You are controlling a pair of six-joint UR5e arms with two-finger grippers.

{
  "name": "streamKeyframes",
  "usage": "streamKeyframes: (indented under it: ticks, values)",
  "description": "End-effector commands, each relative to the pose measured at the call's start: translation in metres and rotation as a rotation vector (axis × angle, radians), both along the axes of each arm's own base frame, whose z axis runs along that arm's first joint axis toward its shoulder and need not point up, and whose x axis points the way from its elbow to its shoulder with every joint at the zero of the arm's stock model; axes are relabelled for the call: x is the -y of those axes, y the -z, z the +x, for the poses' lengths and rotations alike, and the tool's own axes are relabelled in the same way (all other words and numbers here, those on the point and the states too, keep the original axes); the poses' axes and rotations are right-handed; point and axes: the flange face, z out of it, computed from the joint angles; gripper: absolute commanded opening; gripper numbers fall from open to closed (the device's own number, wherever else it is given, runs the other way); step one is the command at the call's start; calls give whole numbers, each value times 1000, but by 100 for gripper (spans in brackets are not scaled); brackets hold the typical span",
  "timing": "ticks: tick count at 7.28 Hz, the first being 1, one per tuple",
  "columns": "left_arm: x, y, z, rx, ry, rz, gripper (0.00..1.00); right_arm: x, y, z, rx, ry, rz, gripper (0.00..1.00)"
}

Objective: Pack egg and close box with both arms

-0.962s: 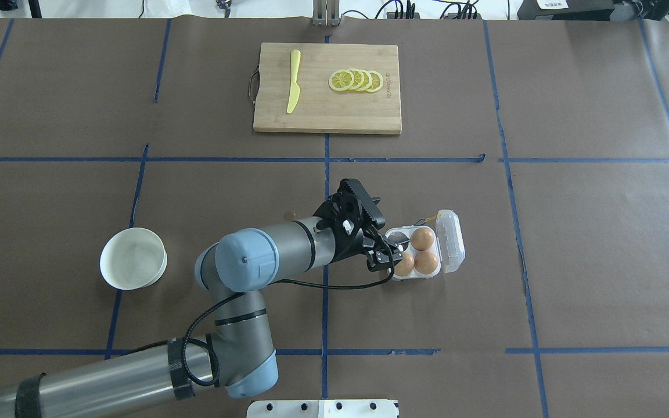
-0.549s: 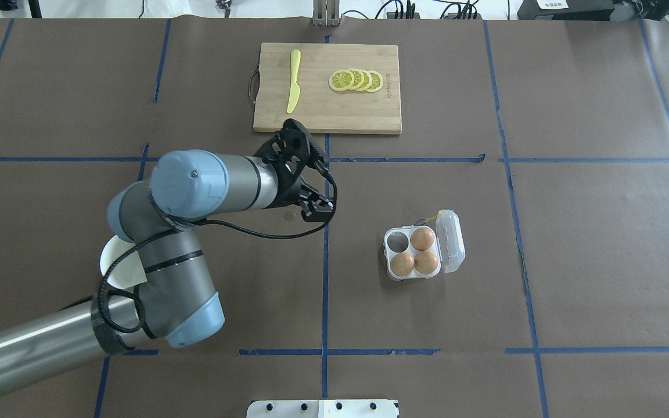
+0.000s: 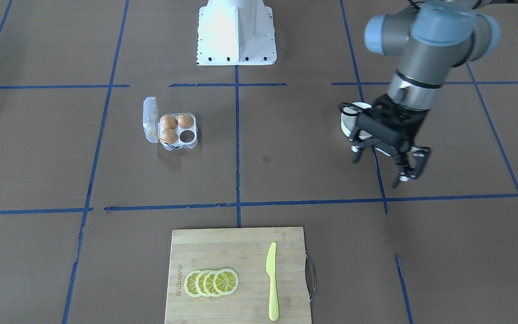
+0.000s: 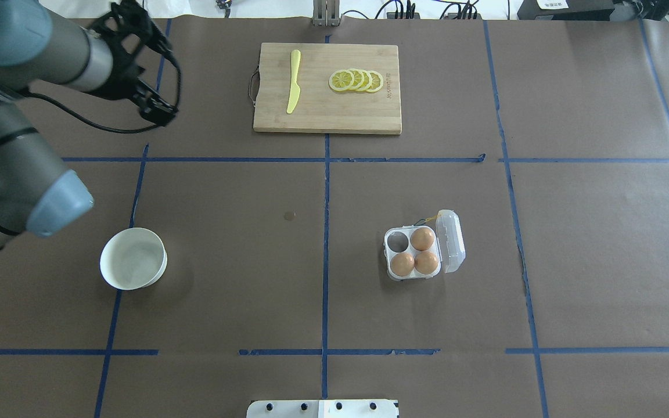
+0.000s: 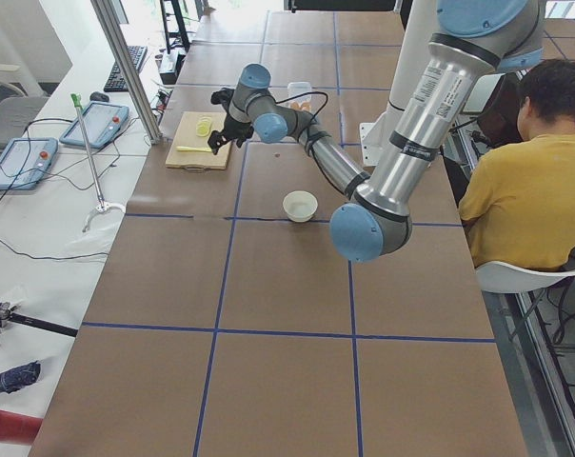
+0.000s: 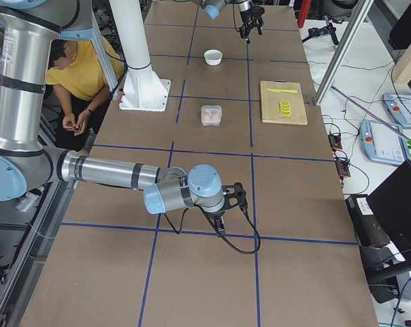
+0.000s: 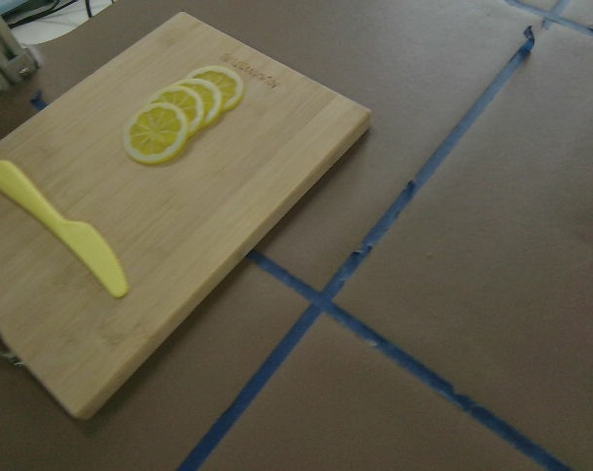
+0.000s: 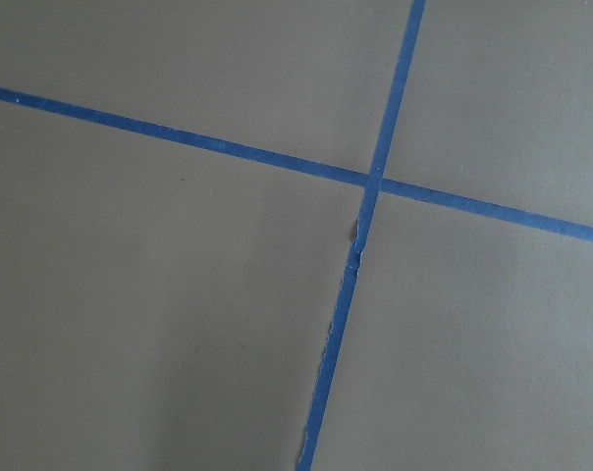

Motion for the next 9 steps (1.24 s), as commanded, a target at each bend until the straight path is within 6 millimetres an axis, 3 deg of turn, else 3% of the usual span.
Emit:
streamKeyframes:
  ticks: [1, 2, 3, 4, 5, 6, 7, 8, 9]
  values:
    - [28, -114, -111, 82, 126, -194, 100, 0, 0, 0, 0, -2, -1, 100]
    - [44, -153, -159, 99, 201, -269, 100, 0, 0, 0, 0, -2, -1, 100]
    - [23, -200, -194, 142, 213, -290, 100, 0, 0, 0, 0, -2, -1, 100]
    - [19, -239, -235, 206, 185, -290, 100, 0, 1, 0, 2, 0, 2, 100]
    - [19, -282, -302, 215, 268, -394, 100, 1, 4, -1, 5, 0, 5, 100]
    - [-2, -315, -331, 204, 250, -458, 100, 8, 9, -1, 8, -5, 10, 100]
    - [-38, -348, -361, 118, 253, -592, 100, 12, 15, -1, 22, -57, -34, 100]
    - [-63, -360, -367, 16, 234, -706, 100, 15, 26, -8, 33, -70, -47, 100]
    - [-79, -354, -362, -62, 209, -743, 100, 16, 32, -23, 40, -61, -64, 100]
